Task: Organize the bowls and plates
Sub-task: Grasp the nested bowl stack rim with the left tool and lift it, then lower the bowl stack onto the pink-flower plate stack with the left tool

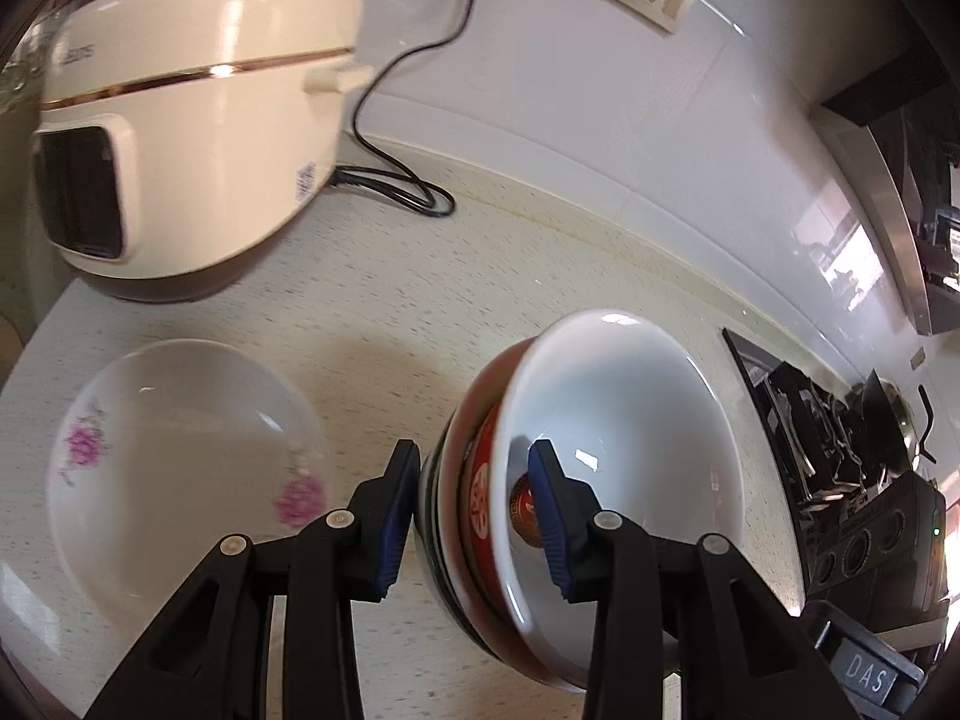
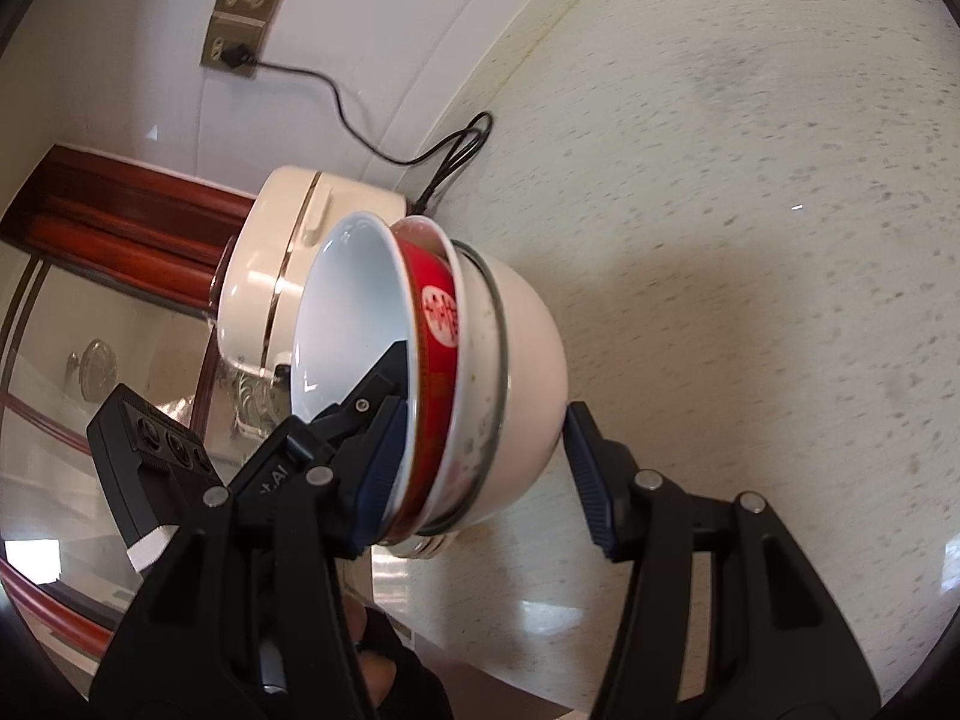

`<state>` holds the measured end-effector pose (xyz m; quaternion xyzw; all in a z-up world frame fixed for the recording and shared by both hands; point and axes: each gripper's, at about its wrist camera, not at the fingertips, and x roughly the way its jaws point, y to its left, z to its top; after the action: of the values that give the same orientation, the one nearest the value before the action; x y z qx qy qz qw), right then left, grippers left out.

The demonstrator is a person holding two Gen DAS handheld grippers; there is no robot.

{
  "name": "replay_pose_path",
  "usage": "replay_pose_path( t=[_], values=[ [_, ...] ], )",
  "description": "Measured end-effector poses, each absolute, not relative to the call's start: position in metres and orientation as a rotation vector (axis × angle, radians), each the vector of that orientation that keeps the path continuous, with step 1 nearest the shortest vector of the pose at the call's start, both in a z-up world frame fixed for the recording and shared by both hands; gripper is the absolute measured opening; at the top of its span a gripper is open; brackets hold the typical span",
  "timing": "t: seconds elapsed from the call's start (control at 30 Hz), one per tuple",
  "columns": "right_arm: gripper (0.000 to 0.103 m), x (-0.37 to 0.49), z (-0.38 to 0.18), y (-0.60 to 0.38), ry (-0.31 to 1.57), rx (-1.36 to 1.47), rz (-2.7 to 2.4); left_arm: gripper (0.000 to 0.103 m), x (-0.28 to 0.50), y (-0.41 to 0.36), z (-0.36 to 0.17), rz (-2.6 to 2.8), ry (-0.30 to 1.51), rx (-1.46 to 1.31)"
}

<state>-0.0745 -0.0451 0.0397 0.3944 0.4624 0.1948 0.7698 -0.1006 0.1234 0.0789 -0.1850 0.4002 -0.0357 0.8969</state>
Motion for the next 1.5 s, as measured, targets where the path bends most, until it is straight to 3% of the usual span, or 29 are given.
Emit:
replay_pose_path(
  t=[0.83,1.33,1.43,1.5],
  values=[
    [0.057,-0.053,0.03,0.089,1.109,0.717,0.569,0.038,-0.135,0.251,0.067,0.069,0.771,-0.494],
    [0.058,-0.045,0.021,0.115,1.146,0.658,0.525,0.038,-0.134,0.273,0.047,0.023,0.817,-0.562],
    [0.059,-0.046,0.022,0.115,1.149,0.647,0.528,0.043,-0.132,0.278,0.045,0.021,0.816,-0.566],
    [0.062,-0.046,0.023,0.115,1.149,0.637,0.534,0.053,-0.132,0.281,0.045,0.034,0.809,-0.569]
  ],
)
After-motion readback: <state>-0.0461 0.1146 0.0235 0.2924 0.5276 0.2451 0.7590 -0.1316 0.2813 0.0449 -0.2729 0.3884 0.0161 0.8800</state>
